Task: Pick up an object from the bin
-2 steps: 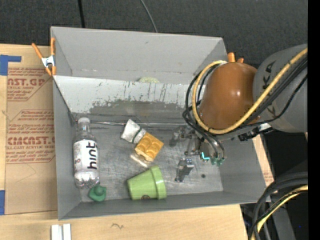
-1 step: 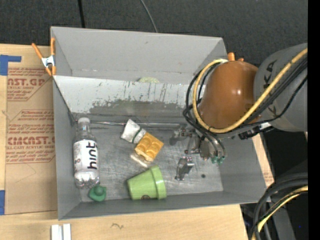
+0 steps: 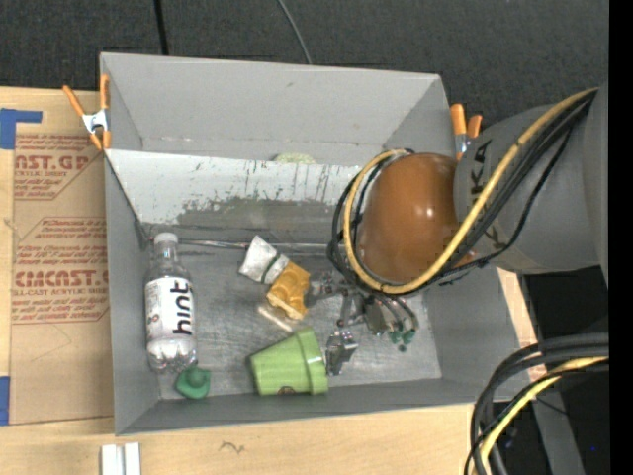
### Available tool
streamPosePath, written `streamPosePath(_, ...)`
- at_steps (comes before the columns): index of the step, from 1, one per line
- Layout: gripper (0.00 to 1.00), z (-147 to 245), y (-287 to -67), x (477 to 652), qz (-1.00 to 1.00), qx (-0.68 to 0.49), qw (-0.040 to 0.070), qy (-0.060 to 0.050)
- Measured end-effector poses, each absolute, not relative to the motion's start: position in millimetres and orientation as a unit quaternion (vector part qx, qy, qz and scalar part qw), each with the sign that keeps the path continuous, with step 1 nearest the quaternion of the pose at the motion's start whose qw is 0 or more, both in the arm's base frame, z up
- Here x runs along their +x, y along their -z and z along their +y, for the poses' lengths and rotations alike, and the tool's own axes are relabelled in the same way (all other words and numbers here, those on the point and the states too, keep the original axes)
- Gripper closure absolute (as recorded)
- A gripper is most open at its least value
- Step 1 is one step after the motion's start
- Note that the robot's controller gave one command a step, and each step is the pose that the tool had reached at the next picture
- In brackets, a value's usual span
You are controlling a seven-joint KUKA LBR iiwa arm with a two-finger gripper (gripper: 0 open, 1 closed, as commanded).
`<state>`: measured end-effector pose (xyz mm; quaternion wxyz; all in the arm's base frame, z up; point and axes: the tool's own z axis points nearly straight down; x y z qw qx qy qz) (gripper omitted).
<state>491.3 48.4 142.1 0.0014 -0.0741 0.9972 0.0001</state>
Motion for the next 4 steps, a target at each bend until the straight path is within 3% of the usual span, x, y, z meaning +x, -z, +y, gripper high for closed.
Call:
streamPosePath(1, 0.0, 84.9, -132.1, 490.1, 0.956, -0.293, 0.0, 0.0)
streamPosePath(2, 0.0, 87.9, -109.6, 480.9, 0.966, -0.26, 0.0, 0.0)
streamPosePath(3, 0.0, 95.7, -72.3, 484.3, 0.937, -0.348, 0.009, 0.0)
streamPosePath(4, 1.0, 113.2, -74.9, 487.0, 0.957, -0.29, 0.01, 0.002)
